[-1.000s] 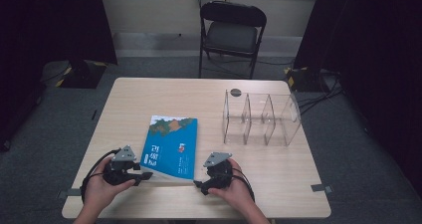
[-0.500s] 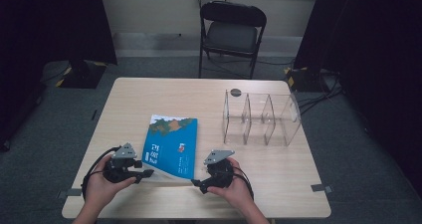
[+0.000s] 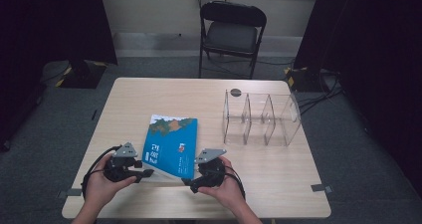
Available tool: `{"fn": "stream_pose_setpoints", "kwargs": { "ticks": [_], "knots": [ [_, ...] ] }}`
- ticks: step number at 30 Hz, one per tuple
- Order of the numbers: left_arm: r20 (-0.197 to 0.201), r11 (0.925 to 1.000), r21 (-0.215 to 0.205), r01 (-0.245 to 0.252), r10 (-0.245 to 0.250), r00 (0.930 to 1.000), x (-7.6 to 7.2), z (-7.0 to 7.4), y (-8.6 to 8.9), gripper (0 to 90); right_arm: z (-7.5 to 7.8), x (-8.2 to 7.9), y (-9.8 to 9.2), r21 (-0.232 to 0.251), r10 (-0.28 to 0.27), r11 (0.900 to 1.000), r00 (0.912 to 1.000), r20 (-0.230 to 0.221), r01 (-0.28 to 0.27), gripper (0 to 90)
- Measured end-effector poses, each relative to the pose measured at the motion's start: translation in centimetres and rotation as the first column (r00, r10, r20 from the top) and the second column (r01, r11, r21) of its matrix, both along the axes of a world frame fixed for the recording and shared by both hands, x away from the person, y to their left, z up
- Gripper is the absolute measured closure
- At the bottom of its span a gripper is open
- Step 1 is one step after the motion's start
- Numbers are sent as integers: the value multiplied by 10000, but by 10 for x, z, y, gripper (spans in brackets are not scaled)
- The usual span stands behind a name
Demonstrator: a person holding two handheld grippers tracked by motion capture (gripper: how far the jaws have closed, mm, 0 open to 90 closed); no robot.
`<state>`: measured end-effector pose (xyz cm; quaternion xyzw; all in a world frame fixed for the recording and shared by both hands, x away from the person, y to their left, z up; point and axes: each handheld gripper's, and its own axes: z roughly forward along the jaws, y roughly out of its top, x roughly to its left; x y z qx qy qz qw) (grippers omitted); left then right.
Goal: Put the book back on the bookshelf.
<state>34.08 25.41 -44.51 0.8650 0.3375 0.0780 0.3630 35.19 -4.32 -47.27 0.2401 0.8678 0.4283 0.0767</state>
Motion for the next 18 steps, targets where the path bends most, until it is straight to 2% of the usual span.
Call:
{"fn": "stream_pose_setpoints", "kwargs": {
  "ticks": [4, 5, 6, 8, 12, 16, 18],
  "knots": [
    [-12, 10000, 37, -35, 35, 10000, 0, 1, -1, 558, -3, -1, 11, -112, 311, 9995, 9995, 52, -310, 128],
    [5, 10000, 73, -8, 8, 10000, 0, 2, -1, 559, -4, -1, 16, -315, 379, 9988, 9990, 219, -372, 122],
    [-3, 10000, 55, -31, 31, 10000, 0, 2, -1, 560, -3, -1, 18, -324, 400, 9987, 9989, 237, -392, 127],
    [-42, 10000, 32, -52, 52, 10000, 0, 3, -2, 562, -3, 0, 22, -280, 491, 9984, 9987, 139, -487, 128],
    [-84, 9999, -103, -66, 65, 9999, 1, 4, -2, 571, -2, 0, 35, -633, 680, 9958, 9969, 388, -655, 124],
    [-18, 10000, -18, 33, -33, 10000, 2, 5, -2, 577, -2, 0, 45, -640, 735, 9955, 9961, 484, -703, 125],
    [-55, 10000, -53, -6, 6, 10000, 2, 5, -3, 579, -4, 1, 52, -749, 667, 9953, 9955, 670, -616, 123]
  ]
}}
